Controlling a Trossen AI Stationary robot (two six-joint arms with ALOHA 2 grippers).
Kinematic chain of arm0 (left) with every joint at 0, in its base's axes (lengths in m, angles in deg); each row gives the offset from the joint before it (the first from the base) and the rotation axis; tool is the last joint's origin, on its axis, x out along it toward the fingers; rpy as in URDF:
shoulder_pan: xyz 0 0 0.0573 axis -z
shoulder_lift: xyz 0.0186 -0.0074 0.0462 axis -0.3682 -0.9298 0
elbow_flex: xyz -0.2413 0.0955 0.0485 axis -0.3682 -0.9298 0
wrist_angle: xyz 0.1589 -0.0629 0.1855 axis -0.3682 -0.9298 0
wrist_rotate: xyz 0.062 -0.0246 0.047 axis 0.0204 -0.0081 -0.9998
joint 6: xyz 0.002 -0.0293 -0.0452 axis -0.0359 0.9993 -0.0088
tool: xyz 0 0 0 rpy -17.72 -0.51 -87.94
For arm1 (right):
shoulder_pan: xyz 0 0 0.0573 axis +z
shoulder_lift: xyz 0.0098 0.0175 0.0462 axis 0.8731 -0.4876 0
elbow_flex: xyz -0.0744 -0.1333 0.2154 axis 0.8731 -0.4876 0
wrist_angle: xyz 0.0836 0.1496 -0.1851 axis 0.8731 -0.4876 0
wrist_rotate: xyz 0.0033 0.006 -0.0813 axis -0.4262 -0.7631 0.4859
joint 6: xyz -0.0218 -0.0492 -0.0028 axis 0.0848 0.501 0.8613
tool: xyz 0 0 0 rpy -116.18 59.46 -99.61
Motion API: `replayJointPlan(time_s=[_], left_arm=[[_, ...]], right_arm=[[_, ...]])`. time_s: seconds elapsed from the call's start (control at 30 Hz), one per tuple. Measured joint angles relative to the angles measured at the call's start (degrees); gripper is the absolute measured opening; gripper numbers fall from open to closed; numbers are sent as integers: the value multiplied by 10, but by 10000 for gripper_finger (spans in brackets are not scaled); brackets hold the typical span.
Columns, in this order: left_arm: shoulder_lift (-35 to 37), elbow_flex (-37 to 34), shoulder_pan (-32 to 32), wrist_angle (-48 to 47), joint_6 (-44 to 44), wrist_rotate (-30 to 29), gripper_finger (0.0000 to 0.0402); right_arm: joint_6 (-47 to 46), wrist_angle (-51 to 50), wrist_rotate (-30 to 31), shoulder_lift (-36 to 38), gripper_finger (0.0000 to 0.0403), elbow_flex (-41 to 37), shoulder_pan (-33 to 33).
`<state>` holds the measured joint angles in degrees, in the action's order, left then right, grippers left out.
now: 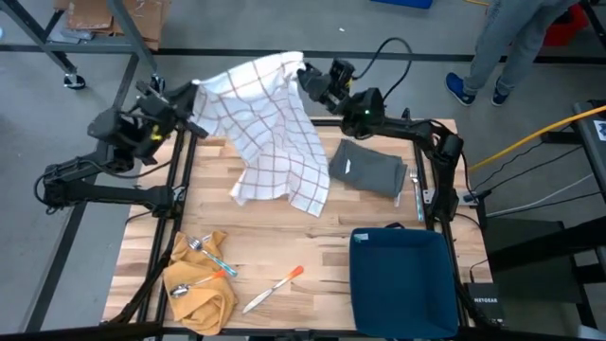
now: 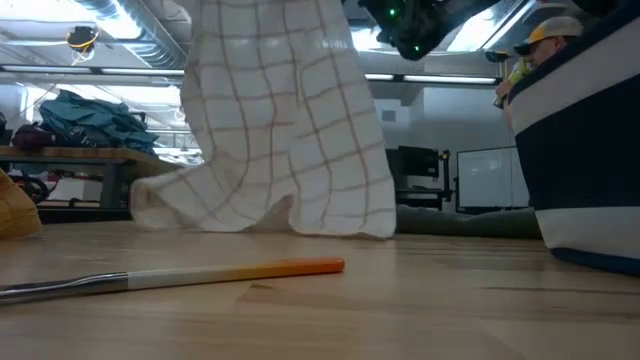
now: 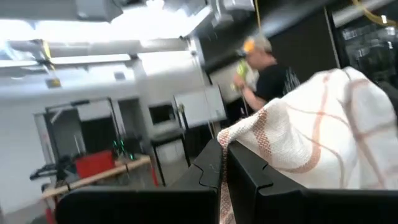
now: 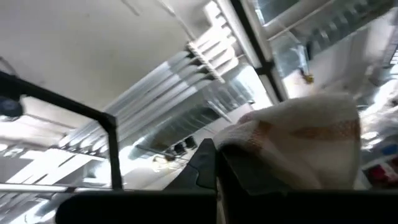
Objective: Fold towel
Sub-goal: Fold the white towel
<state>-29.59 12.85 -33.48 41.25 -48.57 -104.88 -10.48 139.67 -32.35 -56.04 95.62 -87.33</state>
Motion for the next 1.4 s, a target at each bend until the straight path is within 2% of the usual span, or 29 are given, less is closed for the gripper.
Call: replayJointPlan(time_s=[0.2,0.33,0.43,0.63,0.77,1.07,1.4], left_arm=[[-11,0,-6,169,-105,2,5],[-24,0,-23,270,-150,32,5],[-36,2,-42,309,-159,58,5],[-73,41,-89,310,-153,73,5],[-109,83,-120,307,-151,99,5],[-186,190,-175,262,-151,117,5],[-255,294,-256,201,-150,139,5]], right_arm=[[0,-51,-15,0,2,91,-23],[18,-138,-18,0,2,155,-35],[59,-221,-33,0,2,204,-40],[156,-391,-47,0,2,297,-47],[187,-461,-46,0,1,343,-60],[187,-525,-46,0,1,413,-127],[214,-606,-38,0,1,419,-161]])
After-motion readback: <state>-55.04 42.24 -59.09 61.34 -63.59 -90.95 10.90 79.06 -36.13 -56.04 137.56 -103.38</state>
